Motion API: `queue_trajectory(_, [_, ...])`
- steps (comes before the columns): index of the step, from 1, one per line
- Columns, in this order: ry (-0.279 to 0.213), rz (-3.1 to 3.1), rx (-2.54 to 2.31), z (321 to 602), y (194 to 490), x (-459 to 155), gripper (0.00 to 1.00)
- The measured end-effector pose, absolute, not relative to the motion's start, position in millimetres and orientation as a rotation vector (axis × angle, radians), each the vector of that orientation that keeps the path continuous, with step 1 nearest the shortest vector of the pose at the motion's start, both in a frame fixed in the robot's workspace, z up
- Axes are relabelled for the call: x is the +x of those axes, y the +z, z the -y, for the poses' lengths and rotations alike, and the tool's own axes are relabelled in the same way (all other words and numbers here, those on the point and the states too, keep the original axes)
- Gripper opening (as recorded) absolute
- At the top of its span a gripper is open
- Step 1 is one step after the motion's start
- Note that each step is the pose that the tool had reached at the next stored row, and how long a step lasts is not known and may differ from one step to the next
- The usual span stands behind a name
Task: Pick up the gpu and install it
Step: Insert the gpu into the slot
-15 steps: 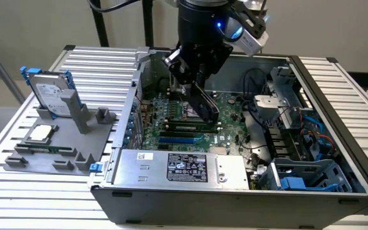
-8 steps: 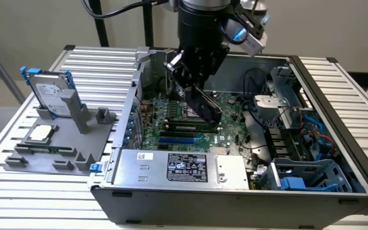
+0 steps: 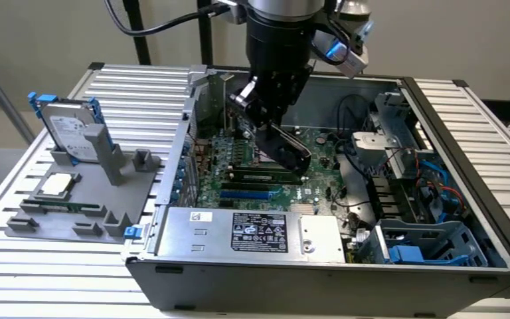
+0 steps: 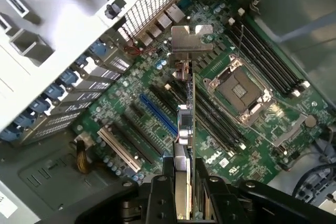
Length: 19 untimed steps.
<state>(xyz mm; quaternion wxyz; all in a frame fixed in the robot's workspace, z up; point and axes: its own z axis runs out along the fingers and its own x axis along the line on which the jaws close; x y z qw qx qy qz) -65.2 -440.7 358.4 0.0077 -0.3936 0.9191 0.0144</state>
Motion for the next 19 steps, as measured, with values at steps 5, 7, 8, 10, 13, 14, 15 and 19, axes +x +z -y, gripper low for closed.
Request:
queue_trajectory(5, [0.046, -2.816, -1.360, 441, 354, -65, 0.00])
queue_trajectory(7, [0.046, -2.790, -1.413, 441, 353, -65, 0.00])
queue_trajectory(8, [0.047, -2.778, -1.437, 441, 352, -65, 0.00])
queue_trajectory(10, [0.047, -2.752, -1.488, 441, 350, -65, 0.00])
queue_trajectory(13, [0.048, -2.711, -1.563, 441, 348, -65, 0.00])
queue_trajectory(14, [0.048, -2.697, -1.588, 441, 347, -65, 0.00])
queue_trajectory(15, [0.048, -2.682, -1.613, 441, 346, -65, 0.00])
queue_trajectory(19, [0.049, -2.623, -1.710, 441, 343, -65, 0.00])
